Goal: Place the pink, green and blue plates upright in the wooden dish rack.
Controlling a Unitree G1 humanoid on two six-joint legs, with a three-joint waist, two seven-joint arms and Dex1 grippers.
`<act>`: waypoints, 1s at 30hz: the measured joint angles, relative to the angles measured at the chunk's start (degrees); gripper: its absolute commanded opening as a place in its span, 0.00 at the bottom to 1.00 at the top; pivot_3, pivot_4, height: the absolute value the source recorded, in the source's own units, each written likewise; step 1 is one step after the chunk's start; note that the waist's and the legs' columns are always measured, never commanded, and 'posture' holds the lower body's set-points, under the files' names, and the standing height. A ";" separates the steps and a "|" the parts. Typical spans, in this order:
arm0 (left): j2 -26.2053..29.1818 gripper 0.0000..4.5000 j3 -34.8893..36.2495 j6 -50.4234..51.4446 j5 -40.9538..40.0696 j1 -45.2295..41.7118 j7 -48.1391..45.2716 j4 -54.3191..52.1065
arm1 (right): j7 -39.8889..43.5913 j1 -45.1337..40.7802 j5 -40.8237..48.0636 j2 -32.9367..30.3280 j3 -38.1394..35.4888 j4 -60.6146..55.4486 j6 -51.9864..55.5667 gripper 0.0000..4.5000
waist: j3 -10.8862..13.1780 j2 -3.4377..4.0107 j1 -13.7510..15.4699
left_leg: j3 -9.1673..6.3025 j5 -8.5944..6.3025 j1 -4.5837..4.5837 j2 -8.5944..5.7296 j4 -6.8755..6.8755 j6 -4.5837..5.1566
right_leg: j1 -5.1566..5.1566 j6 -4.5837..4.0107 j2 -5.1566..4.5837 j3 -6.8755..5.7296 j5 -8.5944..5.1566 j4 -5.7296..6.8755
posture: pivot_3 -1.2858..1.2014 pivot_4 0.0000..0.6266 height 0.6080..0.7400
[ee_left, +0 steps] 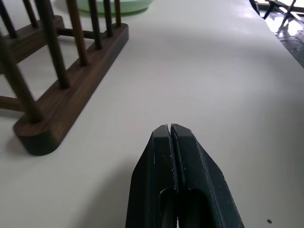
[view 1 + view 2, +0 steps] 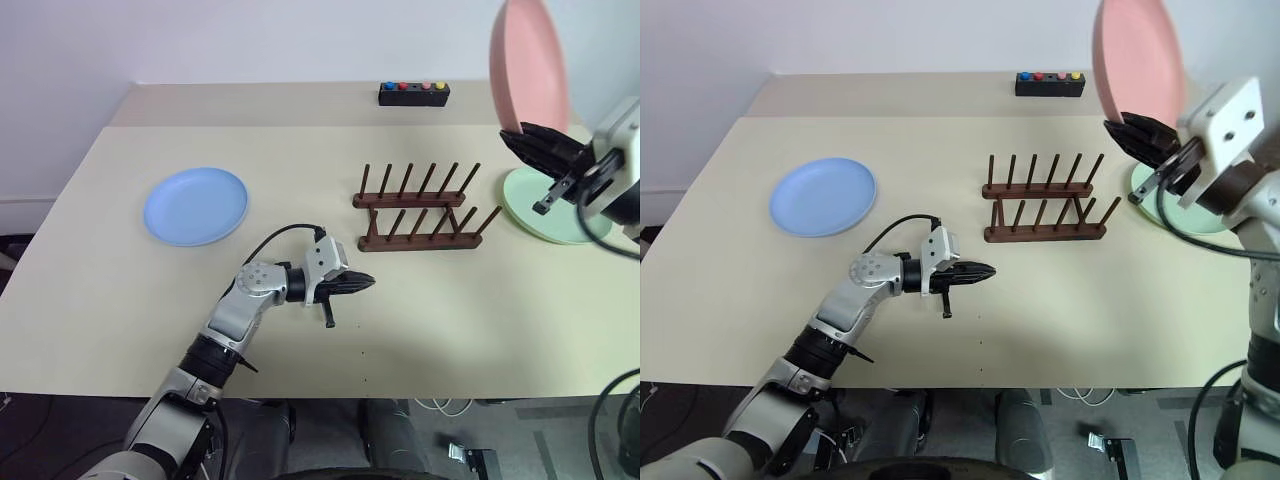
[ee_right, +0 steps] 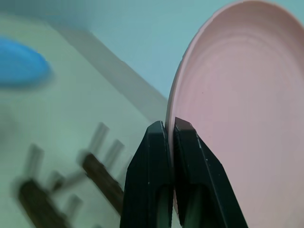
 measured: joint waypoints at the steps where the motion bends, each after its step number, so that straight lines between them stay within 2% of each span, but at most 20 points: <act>1: 0.16 0.00 0.07 0.15 -0.21 0.19 -0.04 -0.56 | 1.33 -0.71 1.98 0.35 0.14 1.23 1.15 0.01 | 0.00 0.00 0.00 | 0.00 0.00 0.00 0.00 0.00 0.00 | -0.01 0.00 0.00 0.00 0.00 0.00 | 0.52 0.24 1.00; 10: 2.47 0.00 0.96 2.45 -0.73 3.85 1.95 -5.12 | 8.16 -6.62 15.64 1.72 0.08 13.05 11.69 0.01 | 0.00 0.05 -0.04 | 0.02 0.00 -0.02 0.00 0.00 0.00 | -0.07 -0.01 0.00 0.01 0.00 0.03 | 0.52 0.24 1.00; 14: 2.57 0.00 1.02 3.07 -0.74 4.16 2.64 -5.93 | 9.70 -9.37 19.09 1.66 -0.91 17.10 14.60 0.01 | 0.00 0.05 -0.01 | 0.02 0.00 -0.03 -0.01 0.01 0.01 | -0.06 0.00 0.00 0.01 0.00 0.03 | 0.52 0.24 1.00; 24: 3.22 0.00 2.01 4.13 -0.76 4.20 3.71 -7.16 | 12.62 -11.60 18.50 1.32 -0.91 26.85 15.07 0.01 | 0.00 0.06 -0.05 | 0.03 0.00 -0.07 -0.01 0.00 0.00 | -0.12 0.00 0.00 0.01 0.00 0.03 | 0.52 0.24 1.00; 30: 3.53 0.00 2.01 4.42 -0.76 4.20 3.64 -7.61 | 13.95 -10.91 17.76 1.09 -0.92 28.09 15.15 0.01 | 0.00 0.06 -0.12 | 0.04 0.00 -0.09 -0.01 0.00 0.00 | -0.15 0.00 0.00 0.01 0.00 0.03 | 0.52 0.24 1.00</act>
